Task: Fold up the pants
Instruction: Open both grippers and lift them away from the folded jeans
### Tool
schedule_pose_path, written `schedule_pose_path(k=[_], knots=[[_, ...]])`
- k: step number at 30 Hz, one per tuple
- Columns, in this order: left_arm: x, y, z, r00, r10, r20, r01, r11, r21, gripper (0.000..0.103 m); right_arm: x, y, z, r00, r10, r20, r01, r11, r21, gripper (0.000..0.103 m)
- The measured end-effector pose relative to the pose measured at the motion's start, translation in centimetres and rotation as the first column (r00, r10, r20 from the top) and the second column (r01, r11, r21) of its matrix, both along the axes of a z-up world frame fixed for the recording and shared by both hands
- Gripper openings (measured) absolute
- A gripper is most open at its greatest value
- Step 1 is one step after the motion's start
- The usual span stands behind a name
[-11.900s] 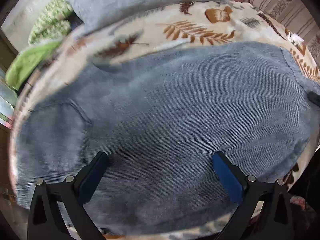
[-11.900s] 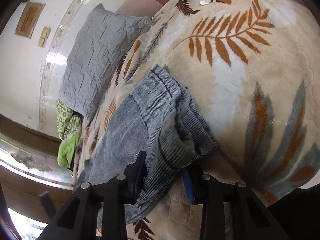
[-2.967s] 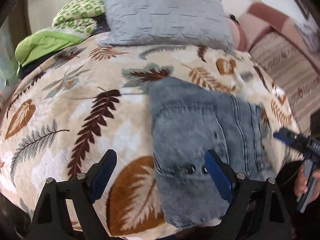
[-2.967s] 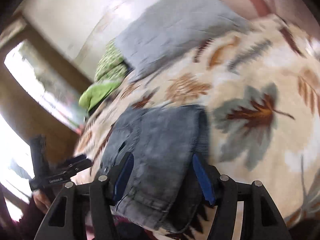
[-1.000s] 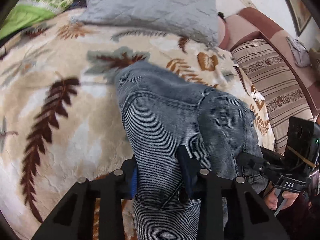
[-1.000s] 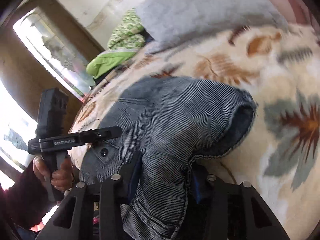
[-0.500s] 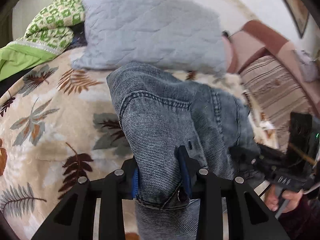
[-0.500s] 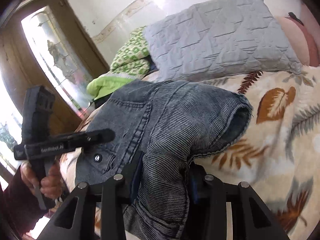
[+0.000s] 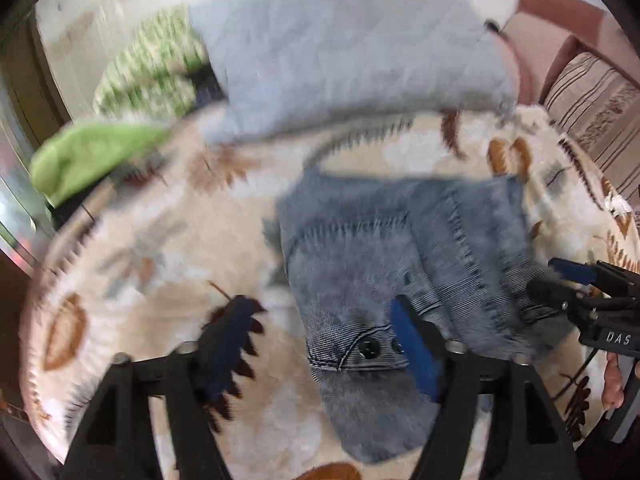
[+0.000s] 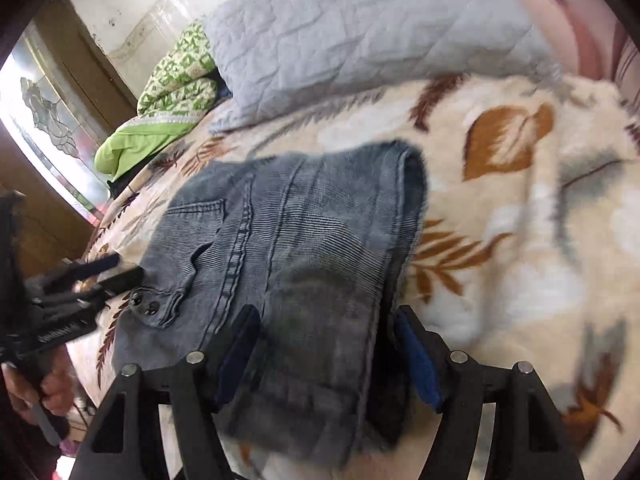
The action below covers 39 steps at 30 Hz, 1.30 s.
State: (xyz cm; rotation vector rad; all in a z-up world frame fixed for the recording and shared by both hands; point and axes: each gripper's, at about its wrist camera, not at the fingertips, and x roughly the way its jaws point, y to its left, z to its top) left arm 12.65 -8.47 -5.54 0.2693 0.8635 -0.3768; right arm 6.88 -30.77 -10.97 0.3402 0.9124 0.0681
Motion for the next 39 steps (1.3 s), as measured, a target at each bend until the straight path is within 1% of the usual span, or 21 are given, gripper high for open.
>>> schedule_pose_path(k=[2, 3, 8, 11, 13, 19, 23, 26, 31, 35, 39], knots=[[-1.8, 0.3, 2.0, 0.996, 0.004, 0.087, -0.003, 1.0, -0.015, 0.09, -1.4, 0.3, 1.7, 0.999, 0.008, 0.042, -0.007, 1.0, -0.012, 0.072], [-2.9, 0.5, 3.1, 0.991, 0.002, 0.131, 0.001, 1.0, -0.021, 0.091, -2.4, 0.3, 2.5, 0.998, 0.009, 0.063, -0.008, 1.0, -0.018, 0.072], [-6.3, 1.0, 6.8, 0.97, 0.004, 0.241, 0.004, 0.999, -0.034, 0.092, -5.9, 1.6, 6.3, 0.988, 0.009, 0.154, -0.009, 1.0, -0.005, 0.072], [-8.1, 1.4, 8.8, 0.95, 0.018, 0.312, -0.014, 1.0, -0.015, 0.096, -7.5, 2.6, 8.5, 0.978, 0.013, 0.21, -0.012, 1.0, -0.006, 0.072], [-9.1, 1.6, 9.7, 0.94, 0.029, 0.34, -0.026, 1.0, -0.015, 0.097, -8.7, 3.2, 10.2, 0.968, 0.017, 0.25, -0.014, 1.0, -0.015, 0.072], [-11.5, 2.6, 11.9, 0.925, 0.055, 0.376, -0.05, 0.998, -0.024, 0.098, -11.4, 4.2, 14.3, 0.937, 0.008, 0.35, 0.0, 1.0, -0.022, 0.073], [-12.4, 3.0, 13.0, 0.917, 0.069, 0.393, -0.061, 0.998, -0.031, 0.098, -13.0, 4.9, 16.3, 0.914, 0.015, 0.406, 0.014, 0.998, -0.068, 0.073], [-13.0, 3.1, 13.6, 0.911, 0.075, 0.406, -0.066, 0.997, -0.034, 0.098, -14.1, 5.2, 17.6, 0.899, 0.021, 0.437, 0.017, 0.996, -0.082, 0.073], [-13.6, 3.2, 14.0, 0.908, 0.074, 0.412, -0.068, 0.997, -0.029, 0.099, -15.5, 5.6, 19.0, 0.878, 0.023, 0.479, 0.035, 0.993, -0.112, 0.075], [-13.7, 3.5, 14.1, 0.911, 0.085, 0.404, -0.078, 0.996, -0.034, 0.1, -16.3, 5.9, 19.4, 0.87, 0.026, 0.493, 0.034, 0.993, -0.113, 0.075], [-13.6, 3.9, 14.3, 0.907, 0.113, 0.405, -0.108, 0.994, -0.036, 0.1, -16.5, 6.4, 19.6, 0.864, 0.042, 0.502, 0.035, 0.989, -0.141, 0.075]])
